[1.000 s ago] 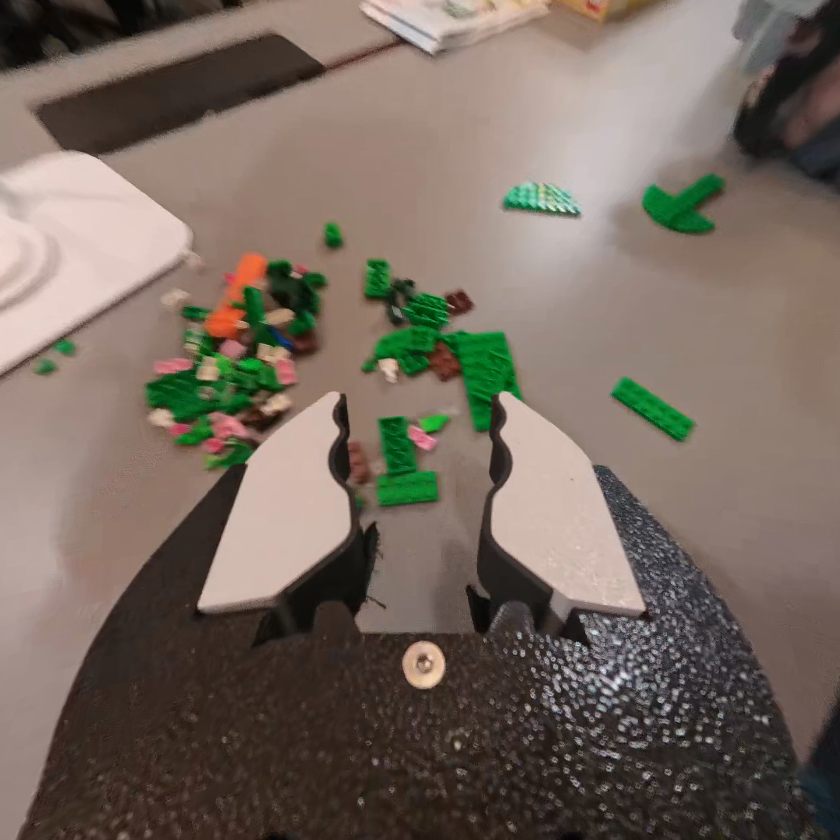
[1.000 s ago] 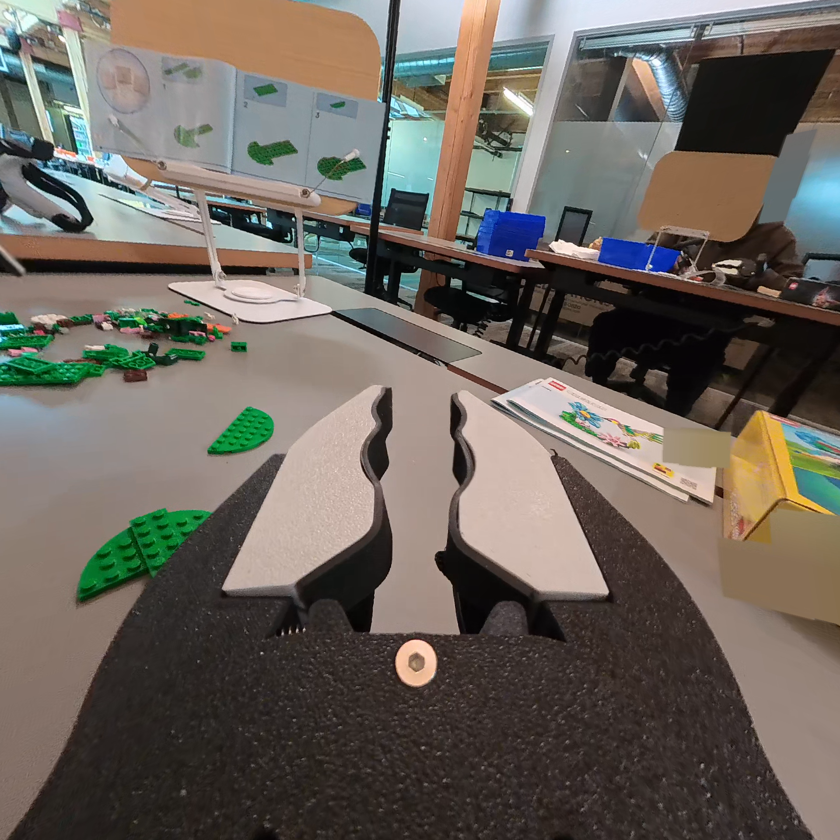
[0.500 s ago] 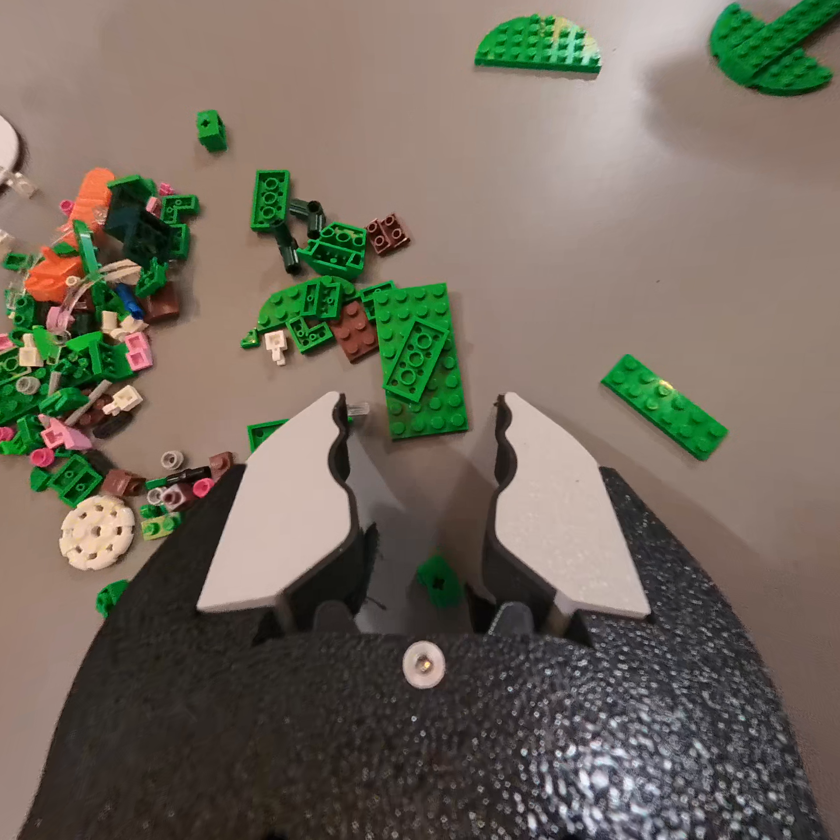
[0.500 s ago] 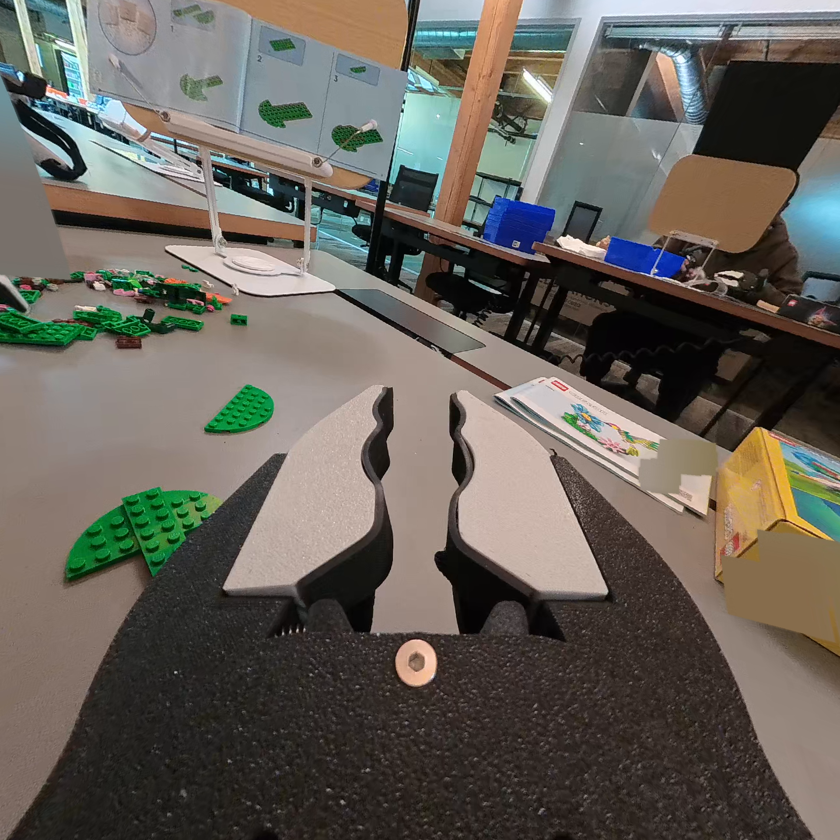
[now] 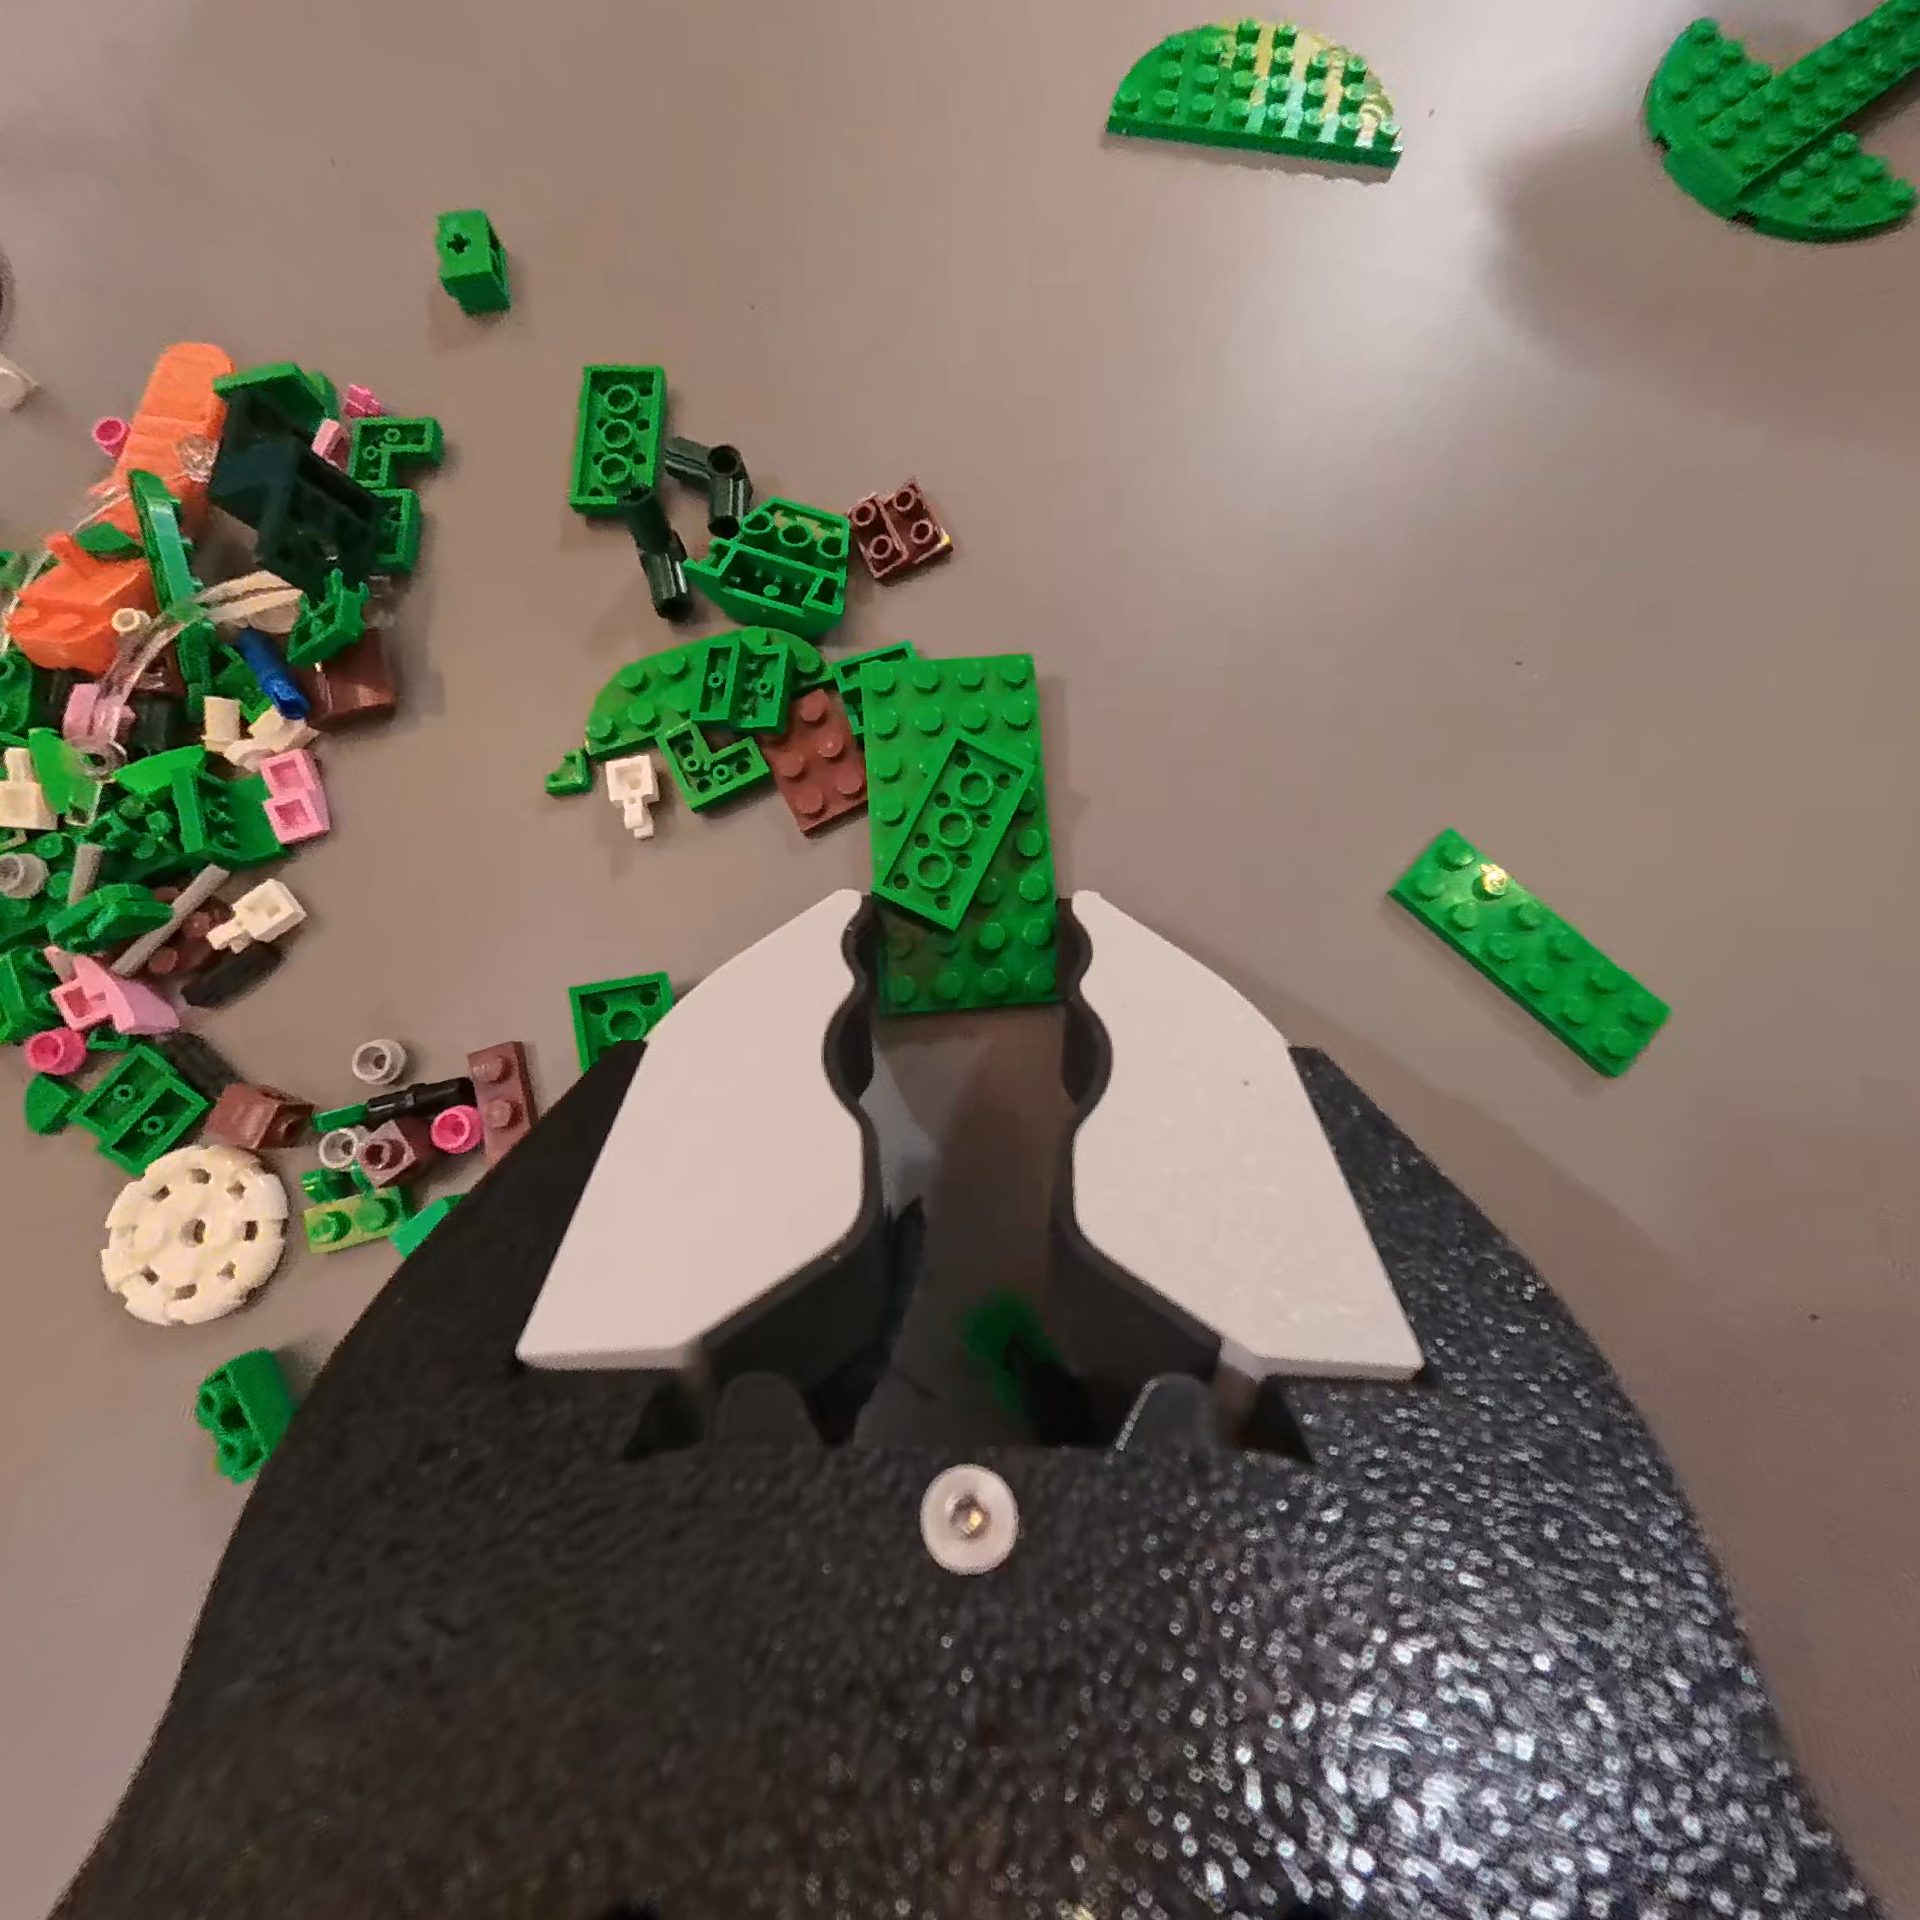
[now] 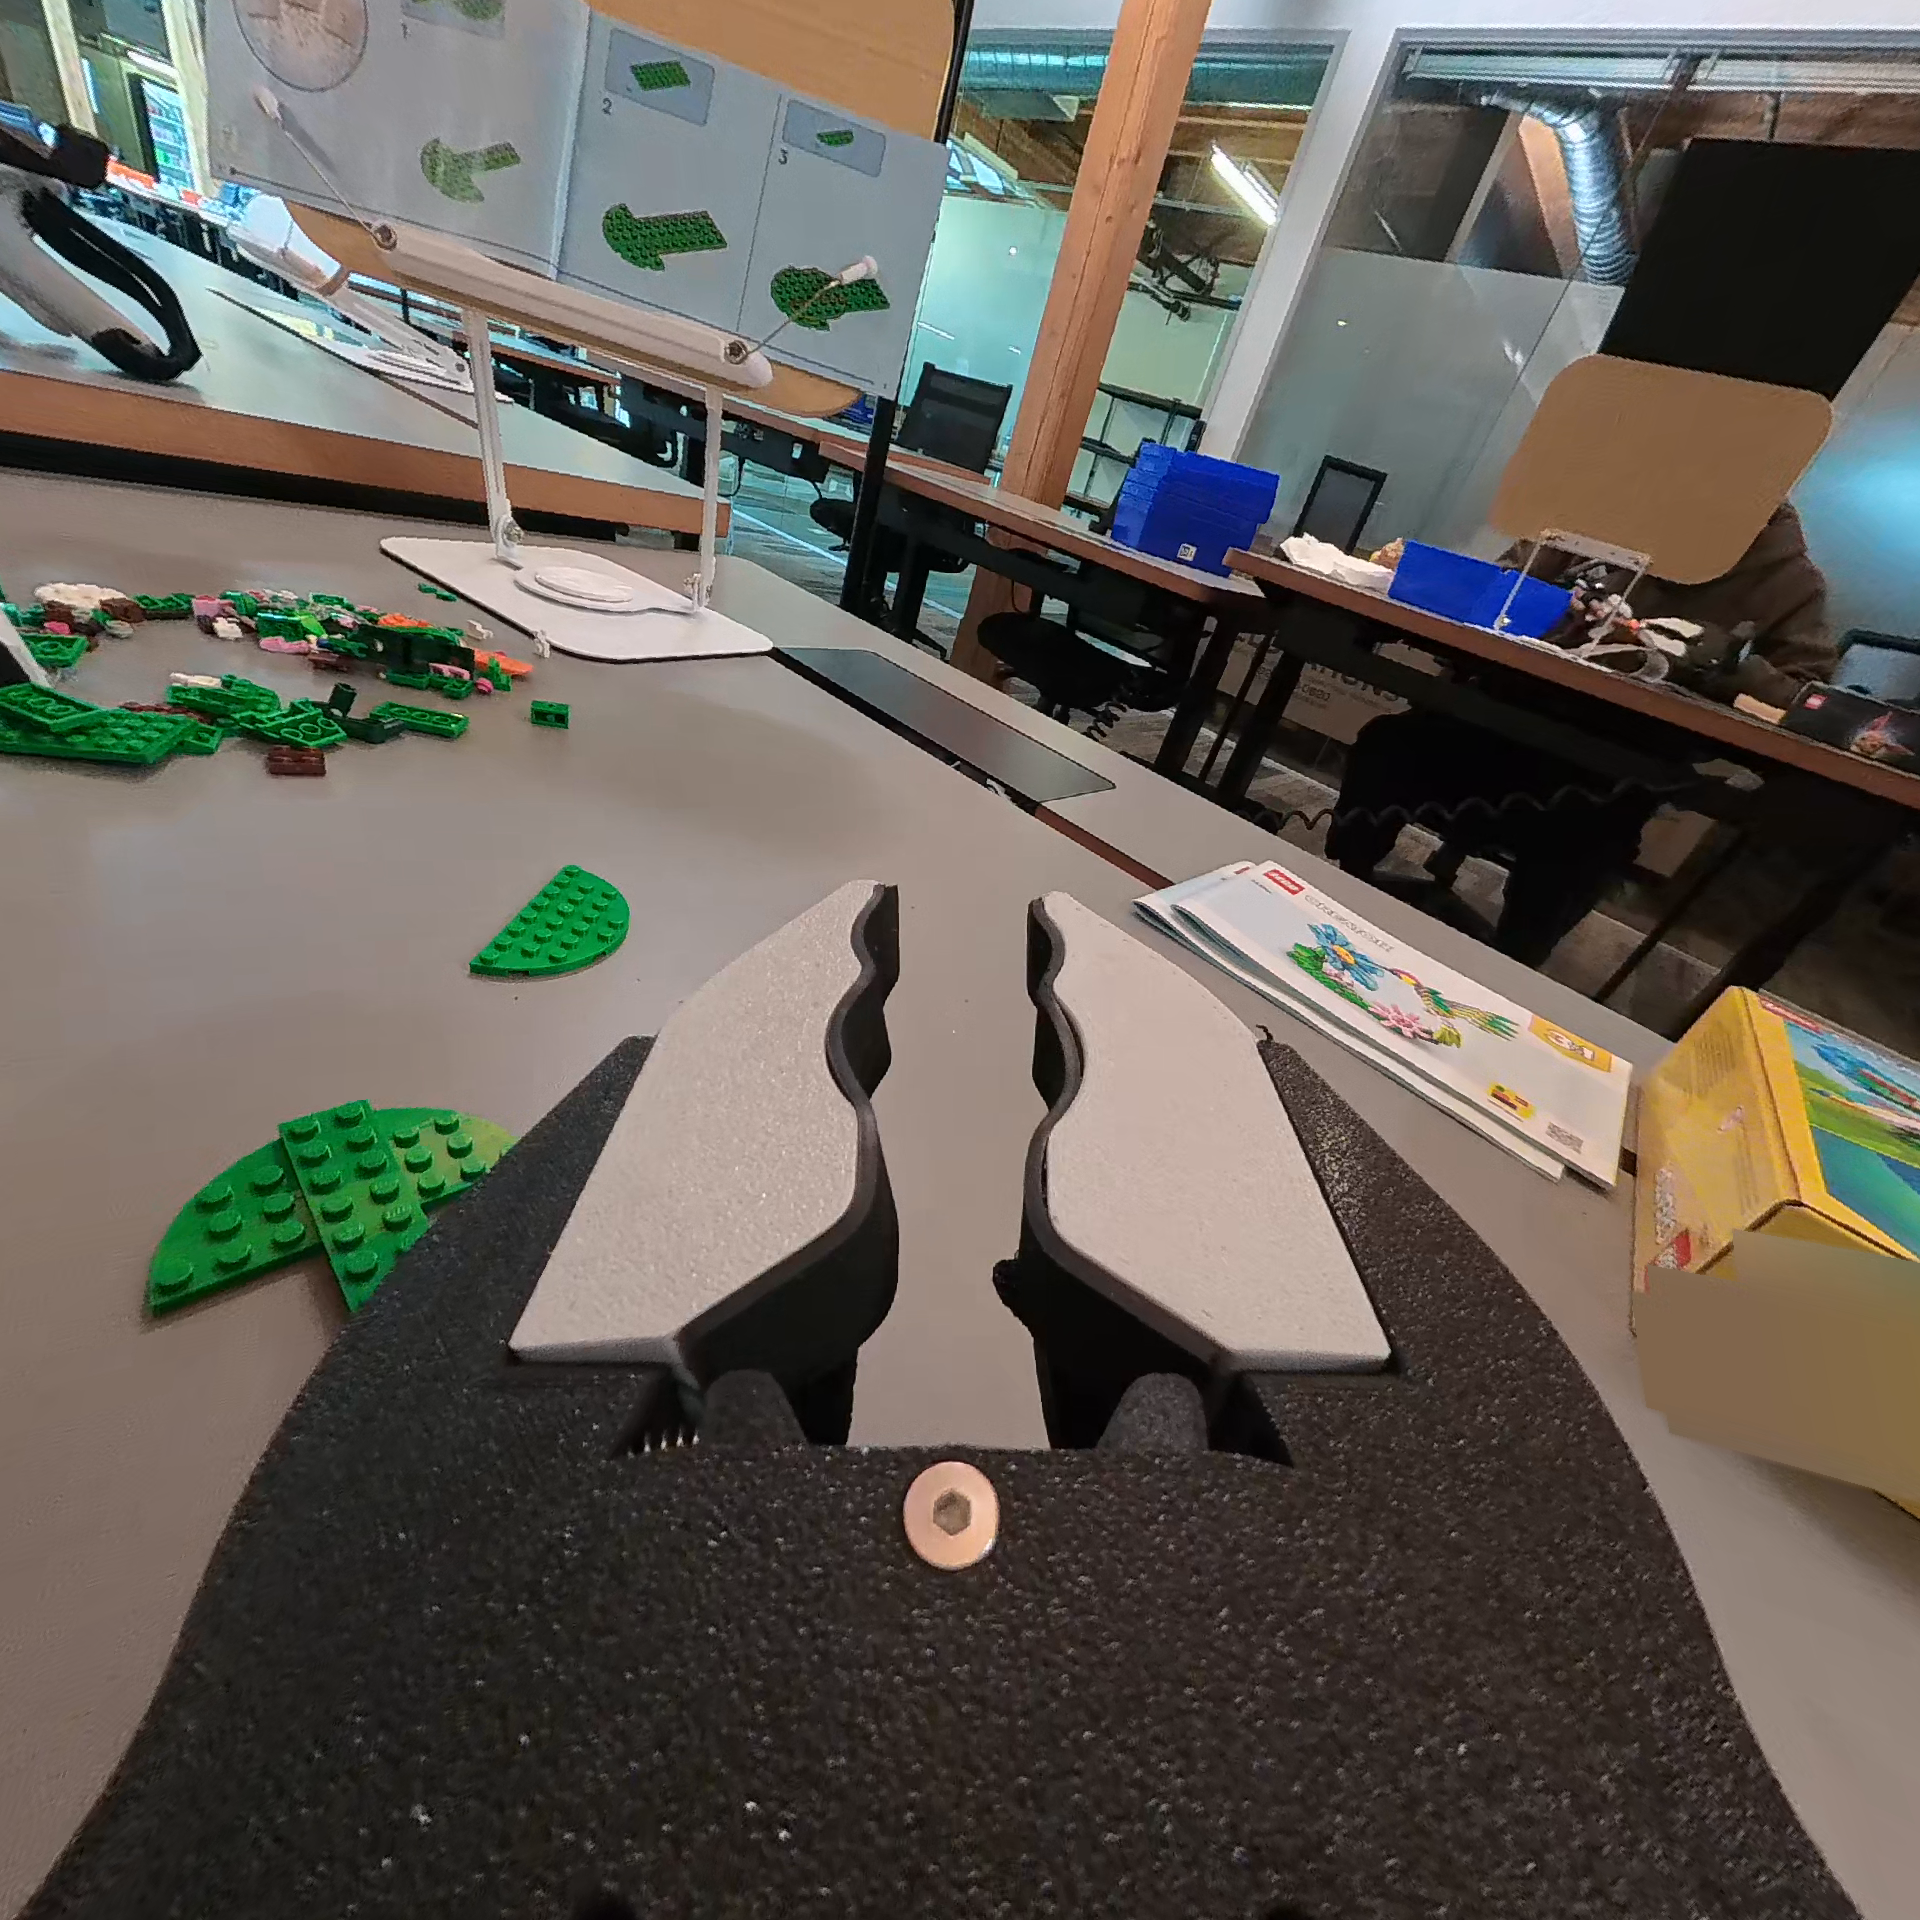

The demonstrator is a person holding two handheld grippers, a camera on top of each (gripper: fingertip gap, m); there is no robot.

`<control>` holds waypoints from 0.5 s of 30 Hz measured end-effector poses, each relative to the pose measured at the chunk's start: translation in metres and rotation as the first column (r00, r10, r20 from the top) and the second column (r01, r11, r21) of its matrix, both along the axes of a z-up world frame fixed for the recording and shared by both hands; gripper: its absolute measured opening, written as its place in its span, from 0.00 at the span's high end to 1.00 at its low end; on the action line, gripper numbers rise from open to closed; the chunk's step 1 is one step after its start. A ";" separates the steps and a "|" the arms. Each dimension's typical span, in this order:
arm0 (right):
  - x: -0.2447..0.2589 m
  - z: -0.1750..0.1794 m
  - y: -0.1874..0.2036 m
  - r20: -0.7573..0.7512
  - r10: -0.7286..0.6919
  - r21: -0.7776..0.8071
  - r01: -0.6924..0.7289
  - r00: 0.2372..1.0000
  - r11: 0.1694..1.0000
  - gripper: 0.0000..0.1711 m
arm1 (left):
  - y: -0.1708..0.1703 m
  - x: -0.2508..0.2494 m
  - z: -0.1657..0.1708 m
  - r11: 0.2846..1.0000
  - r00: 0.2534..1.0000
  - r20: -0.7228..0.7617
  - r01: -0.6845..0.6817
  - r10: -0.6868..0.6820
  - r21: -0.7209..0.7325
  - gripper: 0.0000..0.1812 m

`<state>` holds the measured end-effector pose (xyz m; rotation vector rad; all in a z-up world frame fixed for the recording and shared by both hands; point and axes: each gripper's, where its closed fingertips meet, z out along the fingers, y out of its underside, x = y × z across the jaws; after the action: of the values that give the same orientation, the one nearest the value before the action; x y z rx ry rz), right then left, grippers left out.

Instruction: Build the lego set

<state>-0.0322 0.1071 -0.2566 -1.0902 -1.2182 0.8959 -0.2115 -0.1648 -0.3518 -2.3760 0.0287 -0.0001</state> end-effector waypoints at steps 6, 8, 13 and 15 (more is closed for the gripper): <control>0.000 0.000 0.000 0.001 0.000 0.003 0.000 1.000 1.000 0.87 | -0.003 -0.009 0.007 1.000 0.997 -0.077 0.009 -0.010 -0.007 0.83; 0.000 0.000 0.000 0.003 0.001 0.006 -0.001 1.000 1.000 0.87 | -0.003 -0.014 0.013 1.000 0.990 -0.139 0.019 -0.019 -0.003 0.83; -0.001 -0.001 -0.001 0.010 0.002 0.014 -0.002 1.000 1.000 0.87 | -0.003 -0.050 0.043 0.994 0.694 -0.712 0.085 -0.109 -0.070 0.83; -0.001 -0.001 -0.002 0.012 0.002 0.018 -0.003 1.000 1.000 0.87 | 0.001 -0.048 0.042 0.980 0.575 -0.795 0.140 -0.196 -0.141 0.83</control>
<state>-0.0332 0.1056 -0.2579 -1.0817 -1.2354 0.8802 -0.2594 -0.1643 -0.3100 -2.2146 0.7078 1.0179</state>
